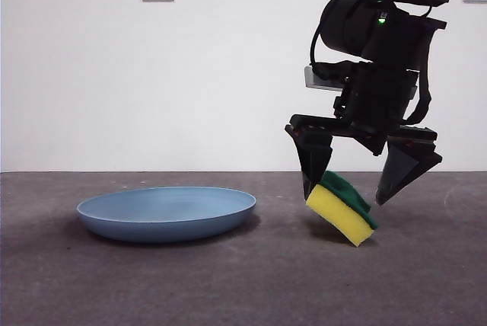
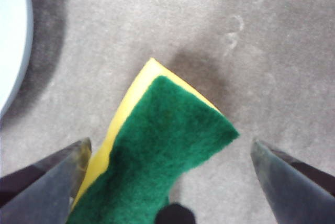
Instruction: Pick up the plate,pick up the cloth,clean the plate with the cloth
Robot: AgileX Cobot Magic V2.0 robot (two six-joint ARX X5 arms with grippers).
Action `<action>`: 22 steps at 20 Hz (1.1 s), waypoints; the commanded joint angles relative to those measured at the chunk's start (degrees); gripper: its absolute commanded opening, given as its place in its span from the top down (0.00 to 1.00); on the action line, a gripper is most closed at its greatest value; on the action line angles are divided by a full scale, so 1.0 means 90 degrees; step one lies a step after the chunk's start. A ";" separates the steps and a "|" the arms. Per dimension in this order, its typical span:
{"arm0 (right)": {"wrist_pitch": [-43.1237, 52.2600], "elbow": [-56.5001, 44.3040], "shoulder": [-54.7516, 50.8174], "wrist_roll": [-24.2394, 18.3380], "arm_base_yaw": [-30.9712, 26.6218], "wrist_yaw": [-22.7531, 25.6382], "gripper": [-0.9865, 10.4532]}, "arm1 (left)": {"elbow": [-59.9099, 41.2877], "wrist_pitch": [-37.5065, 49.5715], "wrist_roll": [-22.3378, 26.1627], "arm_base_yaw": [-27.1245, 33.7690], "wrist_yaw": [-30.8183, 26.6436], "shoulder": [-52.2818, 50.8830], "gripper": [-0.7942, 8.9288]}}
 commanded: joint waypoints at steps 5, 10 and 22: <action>0.0063 0.0083 0.0022 0.0044 0.0019 -0.0058 0.47 | 0.0002 0.0000 -0.0039 -0.0022 -0.0029 0.0012 0.53; 0.0053 0.0338 -0.0146 0.0049 0.0053 -0.0333 0.47 | 0.0002 0.0002 -0.0036 -0.0022 -0.0044 0.0012 0.53; -0.0695 0.0418 -0.2135 -0.0100 0.0117 -0.0384 0.92 | 0.0002 0.0226 0.0369 -0.0017 -0.0554 0.0010 0.93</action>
